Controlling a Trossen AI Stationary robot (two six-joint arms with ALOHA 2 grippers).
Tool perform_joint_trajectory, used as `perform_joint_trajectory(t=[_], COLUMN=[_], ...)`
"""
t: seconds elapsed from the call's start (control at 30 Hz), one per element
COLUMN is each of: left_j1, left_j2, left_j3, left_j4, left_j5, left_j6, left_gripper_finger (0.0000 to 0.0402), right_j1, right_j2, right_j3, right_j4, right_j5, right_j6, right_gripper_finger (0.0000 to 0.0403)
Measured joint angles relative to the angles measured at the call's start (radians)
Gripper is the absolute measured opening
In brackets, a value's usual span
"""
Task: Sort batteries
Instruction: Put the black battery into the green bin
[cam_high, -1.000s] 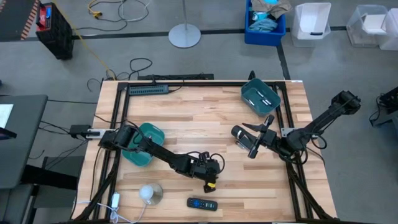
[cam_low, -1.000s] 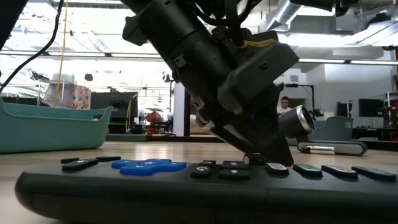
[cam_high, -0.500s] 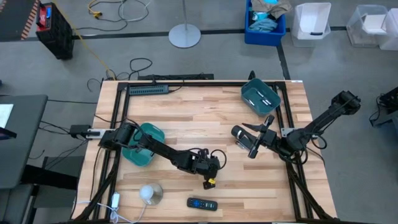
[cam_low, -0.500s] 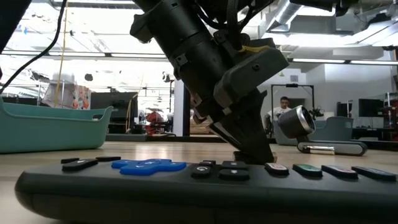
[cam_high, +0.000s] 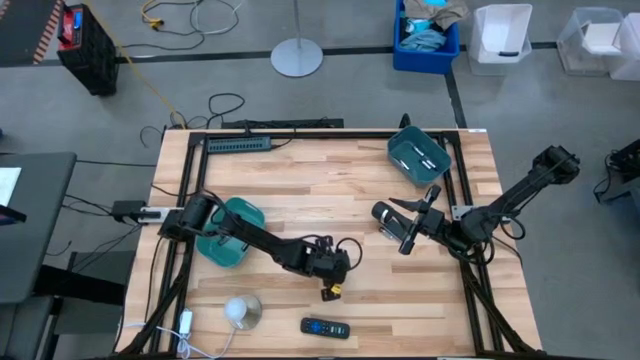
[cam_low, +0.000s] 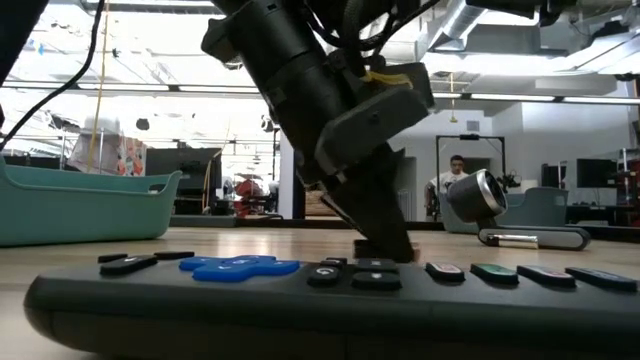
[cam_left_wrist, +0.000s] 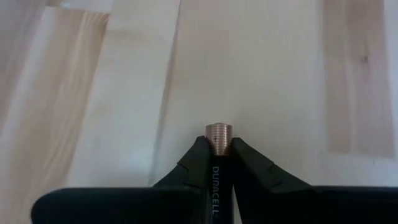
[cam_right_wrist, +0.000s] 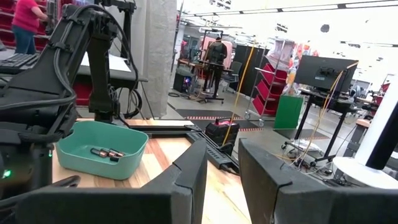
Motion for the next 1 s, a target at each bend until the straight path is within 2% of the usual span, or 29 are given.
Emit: perform_joint_trajectory(t=[0.47,0.7,0.83,1.0], left_j1=[0.001,0.001,-0.001,0.0], left_j2=[-0.171,-0.307,-0.414,-0.59], left_j3=[-0.001,-0.019,-0.109,-0.32], left_j4=[-0.172,-0.352,-0.325,-0.24], left_j5=[-0.164,-0.296,-0.317,-0.333], left_j6=[0.026,-0.079,-0.111,-0.182], left_gripper_finger=[0.0039,0.0039,0.0039,0.0039], right_j1=[0.0,0.0,0.0,0.004], right_j2=[0.0,0.0,0.0,0.0], right_j3=[0.0,0.0,0.0,0.0], right_j4=[-0.012,-0.018,-0.024,-0.036], right_j5=[0.0,0.0,0.0,0.0], right_j6=[0.01,0.02,0.025,0.036], right_gripper_finger=[0.0109,0.0109,0.0109,0.0109])
